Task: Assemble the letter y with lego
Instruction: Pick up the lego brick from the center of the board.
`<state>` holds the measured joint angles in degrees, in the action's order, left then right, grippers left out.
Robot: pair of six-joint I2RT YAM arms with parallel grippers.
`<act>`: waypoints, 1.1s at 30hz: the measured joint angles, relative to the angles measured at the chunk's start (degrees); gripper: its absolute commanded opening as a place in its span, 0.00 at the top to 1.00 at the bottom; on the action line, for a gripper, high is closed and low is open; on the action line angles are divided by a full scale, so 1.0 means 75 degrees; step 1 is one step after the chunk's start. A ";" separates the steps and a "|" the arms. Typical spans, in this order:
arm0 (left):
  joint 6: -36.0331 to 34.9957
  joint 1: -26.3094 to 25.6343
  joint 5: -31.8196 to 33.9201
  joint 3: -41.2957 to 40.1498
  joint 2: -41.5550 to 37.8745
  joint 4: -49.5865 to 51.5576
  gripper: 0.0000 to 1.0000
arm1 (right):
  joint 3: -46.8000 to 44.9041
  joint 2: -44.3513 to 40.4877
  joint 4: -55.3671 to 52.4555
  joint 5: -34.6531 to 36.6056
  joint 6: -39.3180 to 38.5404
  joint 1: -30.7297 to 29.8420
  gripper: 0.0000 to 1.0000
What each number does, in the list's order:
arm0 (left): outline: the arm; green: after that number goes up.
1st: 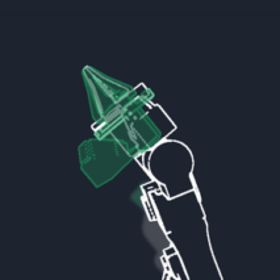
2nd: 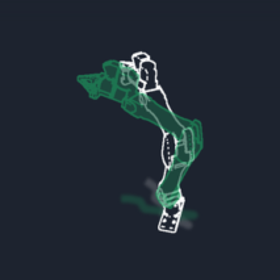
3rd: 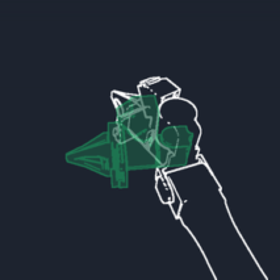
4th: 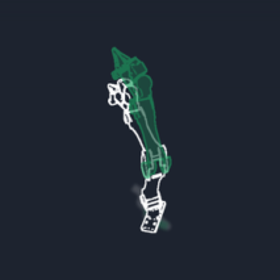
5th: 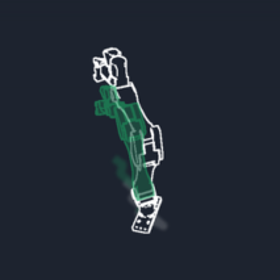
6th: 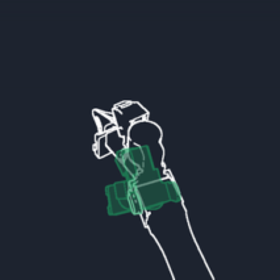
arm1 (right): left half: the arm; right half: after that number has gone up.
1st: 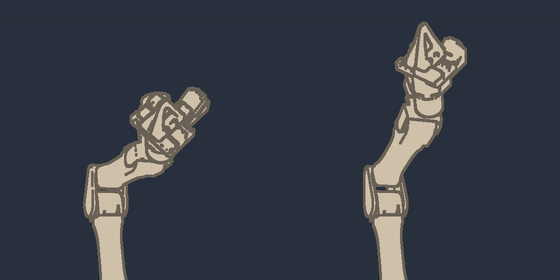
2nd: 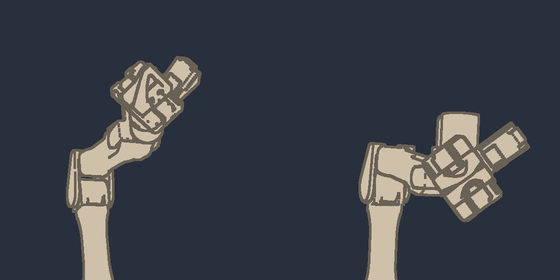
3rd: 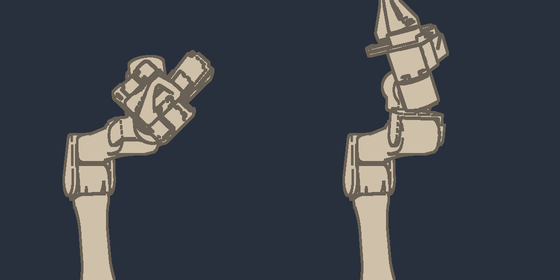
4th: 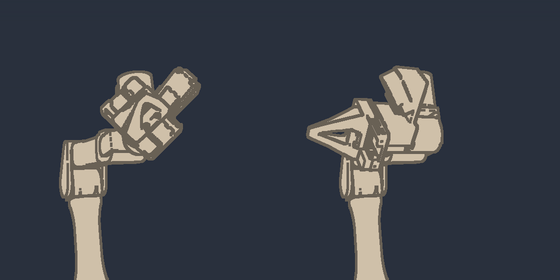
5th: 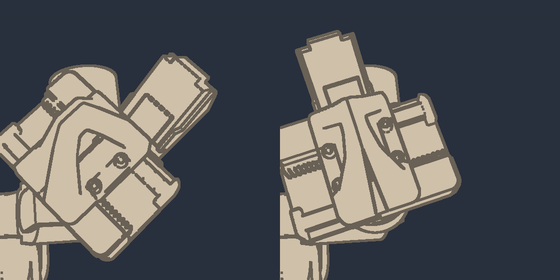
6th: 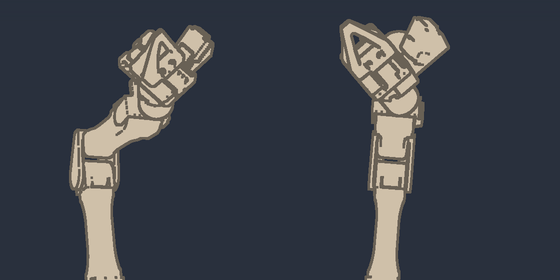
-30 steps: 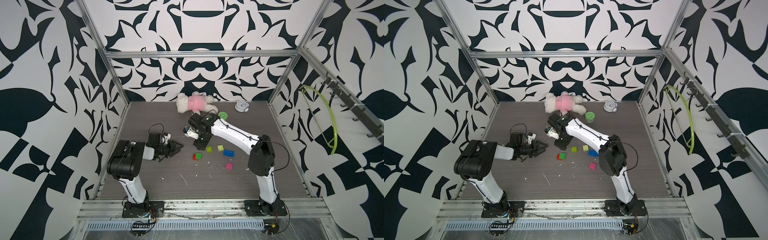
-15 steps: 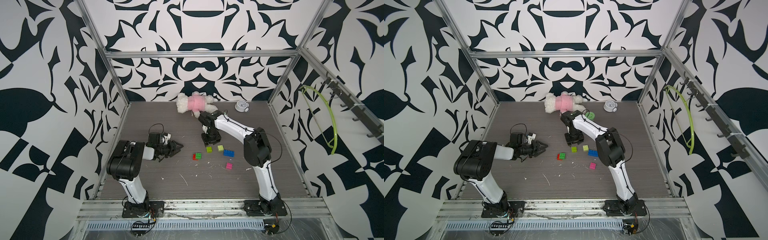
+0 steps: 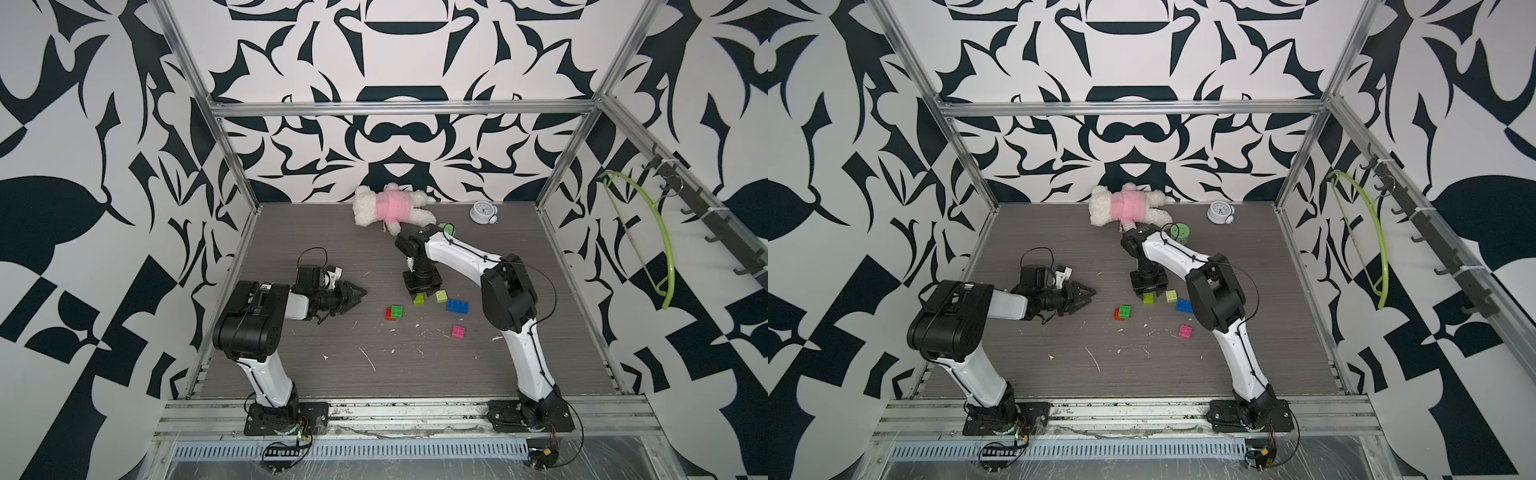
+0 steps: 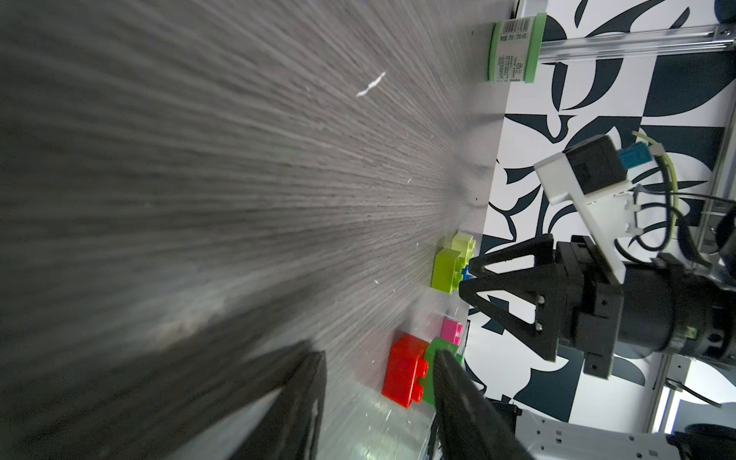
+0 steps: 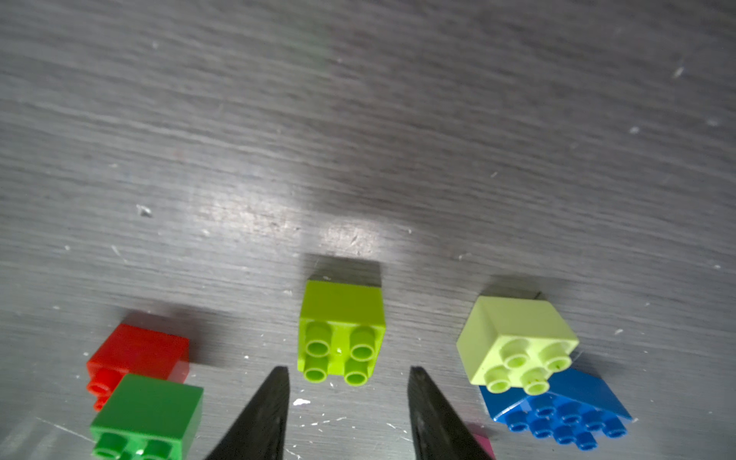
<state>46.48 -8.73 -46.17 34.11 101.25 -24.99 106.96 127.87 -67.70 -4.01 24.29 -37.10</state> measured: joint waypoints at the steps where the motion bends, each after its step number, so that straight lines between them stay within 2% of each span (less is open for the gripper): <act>1: 0.0000 0.0000 0.0000 0.0000 0.0000 0.0000 0.51 | 0.0000 0.0017 0.0003 0.0000 -0.0003 0.0000 0.53; 23: -0.0003 0.0000 -0.0003 0.0006 0.0000 0.0032 0.51 | 0.0000 0.0207 0.0131 -0.0035 -0.0012 0.0000 0.57; 29: -0.0003 0.0000 -0.0009 0.0015 0.0000 0.0055 0.51 | 0.0020 0.0306 0.0119 -0.0044 -0.0055 -0.0003 0.71; 33: -0.0006 0.0000 -0.0009 0.0017 0.0000 0.0058 0.51 | 0.0041 0.0306 0.0117 -0.0020 -0.0090 -0.0003 0.75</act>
<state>46.44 -8.73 -46.24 34.24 101.25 -24.56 107.26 130.17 -66.83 -4.16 23.62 -37.12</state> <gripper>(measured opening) 0.491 0.323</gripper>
